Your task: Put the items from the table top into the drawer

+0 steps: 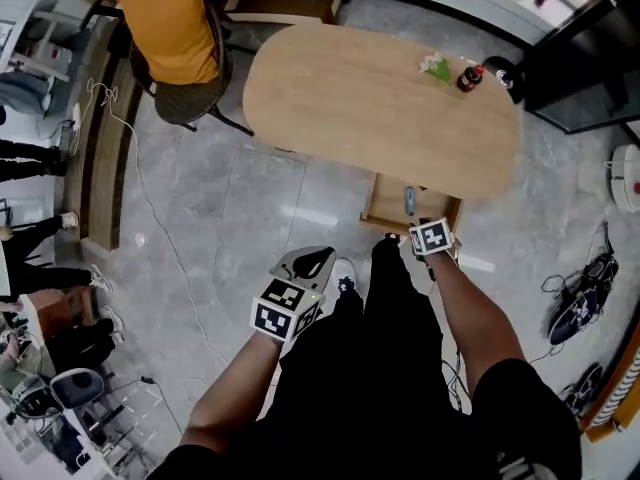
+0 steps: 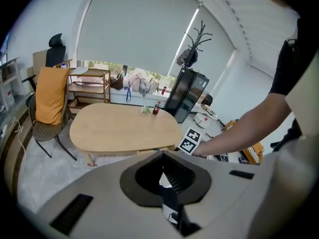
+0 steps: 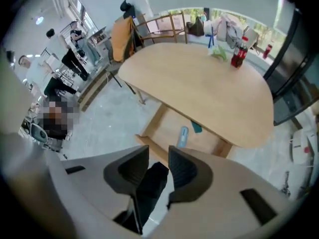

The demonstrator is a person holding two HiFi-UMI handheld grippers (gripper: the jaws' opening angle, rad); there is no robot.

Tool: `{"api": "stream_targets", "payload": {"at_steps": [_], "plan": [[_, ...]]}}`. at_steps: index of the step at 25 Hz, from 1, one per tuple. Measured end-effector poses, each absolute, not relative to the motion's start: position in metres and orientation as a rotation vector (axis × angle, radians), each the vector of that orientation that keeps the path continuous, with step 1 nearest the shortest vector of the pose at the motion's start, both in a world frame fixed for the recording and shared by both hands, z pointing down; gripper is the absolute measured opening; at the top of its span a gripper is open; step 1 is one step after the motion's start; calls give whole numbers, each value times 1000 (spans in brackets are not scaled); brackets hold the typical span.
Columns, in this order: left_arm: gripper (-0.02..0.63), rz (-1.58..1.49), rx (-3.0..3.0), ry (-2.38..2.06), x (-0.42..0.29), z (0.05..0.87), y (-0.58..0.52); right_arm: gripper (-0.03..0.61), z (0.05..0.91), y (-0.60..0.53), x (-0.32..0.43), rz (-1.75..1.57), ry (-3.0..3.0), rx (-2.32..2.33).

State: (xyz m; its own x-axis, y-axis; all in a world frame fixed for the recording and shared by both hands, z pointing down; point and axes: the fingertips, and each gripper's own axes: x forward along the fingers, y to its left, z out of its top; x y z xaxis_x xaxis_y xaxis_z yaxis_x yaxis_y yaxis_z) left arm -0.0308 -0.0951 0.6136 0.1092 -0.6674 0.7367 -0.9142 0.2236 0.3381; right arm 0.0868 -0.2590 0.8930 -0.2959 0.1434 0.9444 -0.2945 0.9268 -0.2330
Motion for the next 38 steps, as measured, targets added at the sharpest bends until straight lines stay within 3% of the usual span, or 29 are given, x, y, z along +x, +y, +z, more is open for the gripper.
{"api": "stream_targets", "payload": {"at_steps": [5,10,16,31,38], "plan": [[5,291,1613,-1677,-31,547,-75,18,751,-221,75,531,-2081,154],[5,268,1732,-1694,-25,511,-57,5,614,-180,64,635,-2360,156],[5,267,1851,-1657,6,490,-49,3,499,-147,102,592,-2602,203],[5,288,1909,-1673,78,473,-56,5,449,-128,175,467,-2690,151],[5,273,1953,-1647,158,454,-98,3,438,-145,241,446,-2707,110]]}}
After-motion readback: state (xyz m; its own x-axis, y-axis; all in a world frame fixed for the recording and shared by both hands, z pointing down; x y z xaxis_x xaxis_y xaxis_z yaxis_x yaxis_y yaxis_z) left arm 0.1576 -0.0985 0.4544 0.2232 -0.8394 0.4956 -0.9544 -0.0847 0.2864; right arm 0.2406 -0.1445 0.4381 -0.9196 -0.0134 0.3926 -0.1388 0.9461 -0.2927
